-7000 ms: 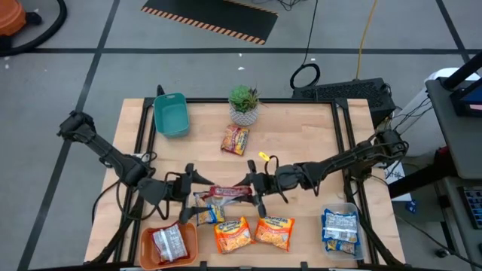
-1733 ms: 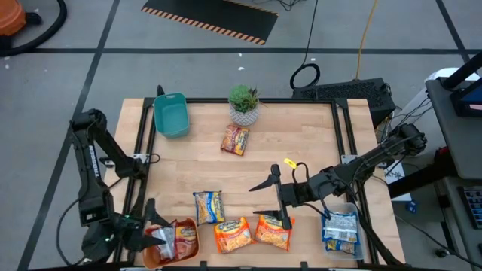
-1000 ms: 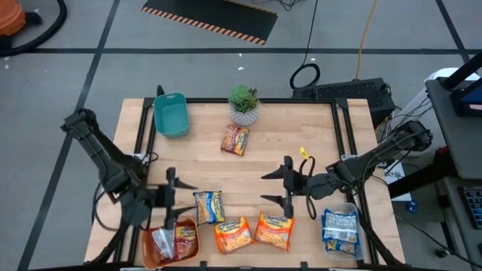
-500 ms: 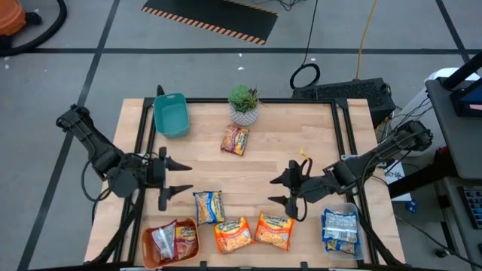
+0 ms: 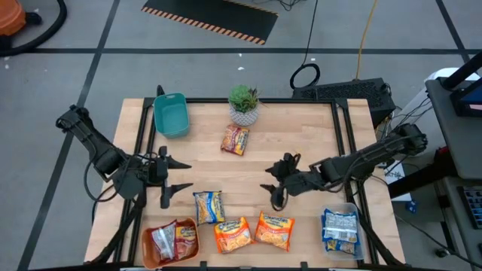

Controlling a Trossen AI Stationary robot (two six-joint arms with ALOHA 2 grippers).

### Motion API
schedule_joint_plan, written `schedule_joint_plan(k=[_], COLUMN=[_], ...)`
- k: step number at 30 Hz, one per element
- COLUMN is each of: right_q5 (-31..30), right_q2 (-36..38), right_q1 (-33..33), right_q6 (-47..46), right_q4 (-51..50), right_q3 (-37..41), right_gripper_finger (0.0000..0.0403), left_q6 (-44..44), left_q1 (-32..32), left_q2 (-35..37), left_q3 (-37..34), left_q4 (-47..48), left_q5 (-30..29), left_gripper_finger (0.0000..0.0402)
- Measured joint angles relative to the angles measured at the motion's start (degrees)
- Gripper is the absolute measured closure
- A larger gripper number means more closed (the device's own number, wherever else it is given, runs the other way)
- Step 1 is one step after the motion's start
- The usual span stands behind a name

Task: Sort Maruchan noodles
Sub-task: Put the right orange noodle pack into the blue bin

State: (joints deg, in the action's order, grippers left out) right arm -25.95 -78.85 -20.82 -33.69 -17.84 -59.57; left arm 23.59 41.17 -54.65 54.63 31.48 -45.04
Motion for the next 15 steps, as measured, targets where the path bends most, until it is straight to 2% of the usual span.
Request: schedule_joint_plan(k=[5, 9, 12, 15], right_q5=[0.7, 5.2, 10.6, 20.7], right_q2=[-4.0, -6.6, -7.8, -8.1], right_q1=[3.9, 7.2, 9.1, 9.9], right_q6=[3.8, 4.6, 3.9, 2.4], right_q4=[5.0, 6.7, 6.4, 3.8], right_q3=[0.0, 0.0, 0.0, 0.0], right_gripper_finger=[0.0131, 0.0131, 0.0131, 0.0131], left_q6=[-0.8, -0.3, 1.3, 3.7], left_q1=[-1.5, -1.7, -1.7, -1.3], left_q2=[-0.1, -0.2, -0.5, -0.5], left_q3=[0.0, -0.1, -0.1, -0.1], left_q4=[0.3, 1.2, 3.0, 4.6], left_q5=[0.0, 0.0, 0.1, 0.6], left_gripper_finger=[0.0133, 0.0133, 0.0133, 0.0133])
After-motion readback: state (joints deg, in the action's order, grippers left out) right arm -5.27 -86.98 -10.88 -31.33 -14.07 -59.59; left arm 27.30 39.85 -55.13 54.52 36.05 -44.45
